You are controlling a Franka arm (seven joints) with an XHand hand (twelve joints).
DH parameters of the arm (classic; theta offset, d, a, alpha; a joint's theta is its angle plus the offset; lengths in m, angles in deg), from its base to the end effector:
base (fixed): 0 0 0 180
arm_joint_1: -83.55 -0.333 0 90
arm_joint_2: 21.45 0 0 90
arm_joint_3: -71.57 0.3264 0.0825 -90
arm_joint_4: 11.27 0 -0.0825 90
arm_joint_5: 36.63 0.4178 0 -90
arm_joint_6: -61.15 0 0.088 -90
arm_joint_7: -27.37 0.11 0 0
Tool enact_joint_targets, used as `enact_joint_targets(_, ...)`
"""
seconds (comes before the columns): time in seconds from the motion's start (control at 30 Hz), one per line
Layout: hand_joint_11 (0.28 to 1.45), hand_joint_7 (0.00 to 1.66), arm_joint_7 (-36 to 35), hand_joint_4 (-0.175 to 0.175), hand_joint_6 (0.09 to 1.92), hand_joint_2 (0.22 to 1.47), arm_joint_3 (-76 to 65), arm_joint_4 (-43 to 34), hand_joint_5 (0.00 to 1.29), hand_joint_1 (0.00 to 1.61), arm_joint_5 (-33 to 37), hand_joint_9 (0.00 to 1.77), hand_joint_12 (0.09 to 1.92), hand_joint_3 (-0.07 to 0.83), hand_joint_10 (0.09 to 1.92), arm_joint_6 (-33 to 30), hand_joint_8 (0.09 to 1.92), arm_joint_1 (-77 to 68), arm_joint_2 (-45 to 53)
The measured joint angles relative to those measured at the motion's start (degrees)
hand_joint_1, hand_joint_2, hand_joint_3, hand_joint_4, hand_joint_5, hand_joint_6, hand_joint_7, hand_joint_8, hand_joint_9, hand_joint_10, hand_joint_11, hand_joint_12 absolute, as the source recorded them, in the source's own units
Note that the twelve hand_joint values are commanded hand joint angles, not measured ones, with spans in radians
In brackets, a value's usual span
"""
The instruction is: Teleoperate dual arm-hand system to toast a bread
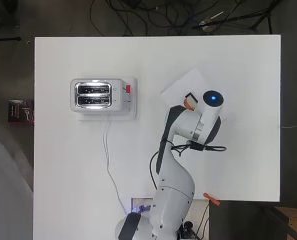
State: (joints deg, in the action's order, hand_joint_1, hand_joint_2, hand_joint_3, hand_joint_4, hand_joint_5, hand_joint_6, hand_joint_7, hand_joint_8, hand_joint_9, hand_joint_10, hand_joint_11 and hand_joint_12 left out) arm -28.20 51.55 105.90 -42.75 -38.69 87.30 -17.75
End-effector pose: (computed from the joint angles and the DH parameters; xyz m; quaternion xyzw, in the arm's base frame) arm 0.4972 -0.2284 0.3784 -0.9394 -0.2851 0.1779 0.0683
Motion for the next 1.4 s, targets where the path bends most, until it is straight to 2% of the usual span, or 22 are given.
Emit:
enact_joint_targets(0.07, 0.66, 1.03, -1.23, -0.171, 1.16, 1.12, -0.29, 0.80, 0.68, 1.36, 1.50, 1.13, 0.79, -0.001, 1.01, -0.71, 0.80, 0.28, -0.78)
enact_joint_targets(0.13, 0.63, 1.01, -1.52, -0.175, 1.30, 1.18, -0.86, 1.60, 0.63, 1.27, 5.43, 1.23, 0.95, -0.002, 0.64, -1.24, 0.99, 0.43, -1.98)
enact_joint_targets(0.2, 0.62, 1.00, -0.99, -0.175, 1.35, 1.20, -2.90, 1.88, 0.61, 1.23, 8.85, 1.33, 0.97, 0.002, 0.31, -1.58, 1.06, -0.82, -3.14)
enact_joint_targets(0.27, 0.61, 1.00, -1.74, -0.175, 1.26, 1.16, -6.16, 2.41, 0.64, 1.32, 10.14, 1.19, 0.94, 0.001, 0.80, -2.56, 0.93, -3.16, -4.03)
enact_joint_targets(0.3, 0.61, 1.00, -2.57, -0.175, 1.25, 1.15, -7.54, 2.36, 0.65, 1.34, 10.57, 1.15, 0.92, 0.000, 0.94, -2.96, 0.89, -4.03, -4.66)
enact_joint_targets(0.33, 0.60, 1.01, -3.39, -0.166, 1.29, 1.16, -8.42, 2.04, 0.65, 1.30, 11.19, 1.14, 0.86, -0.001, 0.80, -3.14, 0.92, -4.41, -5.31)
enact_joint_targets(0.4, 0.63, 1.00, -4.56, -0.163, 1.38, 1.19, -8.05, 0.73, 0.64, 1.24, 12.26, 1.24, 0.70, -0.001, 0.40, -3.18, 0.99, -4.25, -6.52)
enact_joint_targets(0.5, 0.66, 0.99, -9.32, -0.164, 1.40, 1.21, -3.39, -2.45, 0.63, 1.21, 15.80, 1.31, 0.58, -0.001, 0.19, -2.55, 1.05, -4.44, -7.74)
enact_joint_targets(0.63, 0.71, 0.99, -22.54, -0.140, 1.40, 1.21, 2.04, -7.04, 0.64, 1.20, 18.51, 1.33, 0.39, 0.002, 0.10, -0.83, 1.06, -5.52, -6.92)
enact_joint_targets(0.67, 0.72, 1.00, -24.11, -0.149, 1.38, 1.20, 2.10, -7.84, 0.65, 1.21, 17.68, 1.34, 0.38, 0.001, 0.10, -0.67, 1.06, -6.45, -6.76)
enact_joint_targets(0.7, 0.73, 1.01, -24.59, -0.160, 1.35, 1.20, 1.23, -8.35, 0.66, 1.22, 16.57, 1.36, 0.38, 0.000, 0.10, -0.49, 1.05, -8.21, -7.03)
enact_joint_targets(0.8, 0.71, 1.02, -22.34, -0.174, 1.30, 1.19, -5.53, -10.12, 0.67, 1.22, 15.30, 1.39, 0.54, 0.000, 0.10, 0.20, 1.06, -16.60, -9.33)
enact_joint_targets(0.83, 0.70, 1.01, -21.74, -0.170, 1.32, 1.20, -8.05, -10.88, 0.66, 1.22, 15.48, 1.38, 0.53, -0.002, 0.09, 0.38, 1.07, -19.31, -9.63)
enact_joint_targets(0.93, 0.73, 0.95, -21.96, -0.151, 1.43, 1.23, -13.93, -13.52, 0.61, 1.20, 16.34, 1.33, 0.30, -0.001, 0.09, 1.19, 1.14, -24.89, -7.21)
enact_joint_targets(0.97, 0.75, 0.94, -22.17, -0.148, 1.42, 1.23, -14.19, -14.63, 0.60, 1.19, 16.71, 1.33, 0.35, 0.002, 0.09, 1.73, 1.16, -25.22, -5.85)
enact_joint_targets(1.0, 0.73, 0.93, -22.37, -0.155, 1.39, 1.23, -13.43, -15.87, 0.61, 1.20, 16.94, 1.32, 0.54, 0.002, 0.17, 2.38, 1.20, -25.18, -4.35)
enact_joint_targets(1.07, 0.65, 0.92, -22.30, -0.169, 1.32, 1.23, -8.42, -18.52, 0.63, 1.20, 16.91, 1.18, 0.97, 0.001, 0.67, 3.58, 1.27, -24.85, -1.03)
enact_joint_targets(1.1, 0.62, 0.91, -22.41, -0.173, 1.30, 1.24, -4.98, -19.81, 0.63, 1.20, 17.20, 1.12, 1.11, 0.001, 0.88, 4.49, 1.30, -24.86, 0.89)
enact_joint_targets(1.13, 0.61, 0.90, -22.49, -0.174, 1.29, 1.24, -1.61, -21.33, 0.63, 1.20, 18.00, 1.08, 1.19, 0.000, 1.01, 5.80, 1.32, -24.80, 2.97)
enact_joint_targets(1.23, 0.62, 0.91, -22.36, -0.167, 1.24, 1.23, 7.88, -28.27, 0.67, 1.21, 20.64, 1.05, 1.34, -0.001, 1.19, 9.62, 1.31, -24.76, 9.55)
enact_joint_targets(1.3, 0.63, 0.91, -22.33, -0.146, 1.21, 1.22, 12.34, -33.54, 0.70, 1.20, 21.51, 1.05, 1.38, -0.001, 1.23, 11.77, 1.30, -24.36, 14.28)
enact_joint_targets(1.4, 0.63, 0.92, -22.76, -0.144, 1.20, 1.21, 14.14, -37.05, 0.71, 1.20, 22.30, 1.05, 1.40, -0.001, 1.24, 13.93, 1.29, -23.91, 18.65)
